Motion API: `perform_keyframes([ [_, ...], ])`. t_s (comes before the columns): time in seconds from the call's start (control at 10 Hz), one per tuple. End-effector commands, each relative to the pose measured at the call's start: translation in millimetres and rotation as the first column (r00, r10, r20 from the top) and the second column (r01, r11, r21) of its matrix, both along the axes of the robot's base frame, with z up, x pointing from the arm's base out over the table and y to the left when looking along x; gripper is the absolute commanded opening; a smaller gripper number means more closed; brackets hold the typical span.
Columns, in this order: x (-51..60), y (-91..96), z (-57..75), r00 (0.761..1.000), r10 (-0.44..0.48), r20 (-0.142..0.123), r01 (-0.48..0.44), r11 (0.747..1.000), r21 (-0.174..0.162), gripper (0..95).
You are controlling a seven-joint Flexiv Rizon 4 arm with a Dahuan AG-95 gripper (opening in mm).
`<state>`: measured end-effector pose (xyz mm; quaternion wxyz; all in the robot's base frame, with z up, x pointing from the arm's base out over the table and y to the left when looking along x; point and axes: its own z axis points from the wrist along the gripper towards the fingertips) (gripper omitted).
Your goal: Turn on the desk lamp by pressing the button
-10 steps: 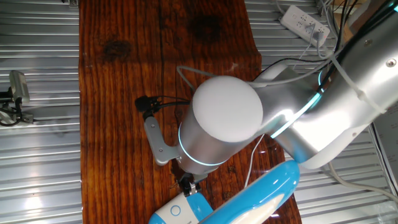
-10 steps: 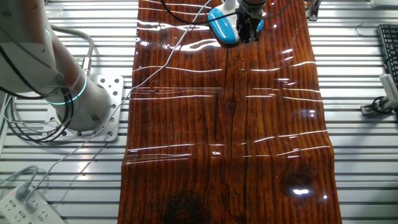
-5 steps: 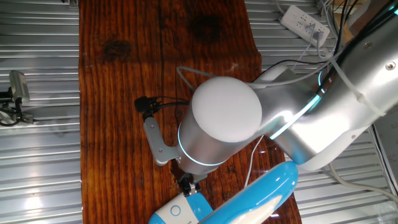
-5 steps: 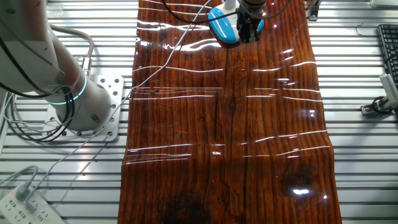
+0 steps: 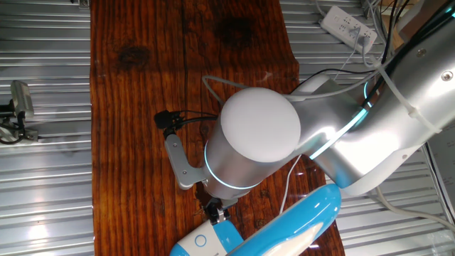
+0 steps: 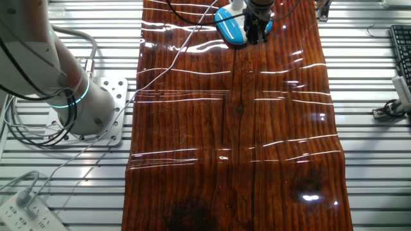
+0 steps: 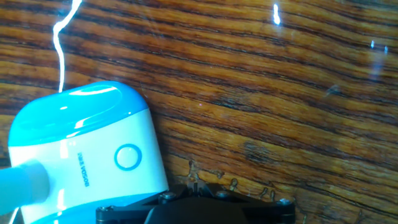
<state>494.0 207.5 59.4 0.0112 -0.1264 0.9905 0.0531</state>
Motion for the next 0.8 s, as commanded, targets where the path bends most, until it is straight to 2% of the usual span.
perform_keyframes([
  [0.1, -2.8, 1.4, -0.5, 0.999, -0.05, 0.002, 0.049, 0.99, 0.133, 0.0],
  [0.2, -2.8, 1.4, -0.4, 0.998, -0.06, -0.003, 0.06, 0.984, 0.17, 0.0],
  [0.3, -2.8, 1.4, -0.4, 0.998, -0.064, -0.005, 0.064, 0.982, 0.177, 0.0],
  [0.5, -2.8, 1.5, -0.5, 0.997, -0.074, -0.011, 0.075, 0.972, 0.222, 0.0],
  [0.8, -1.4, 4.0, -2.1, 0.997, -0.073, -0.007, 0.073, 0.968, 0.24, 0.0],
])
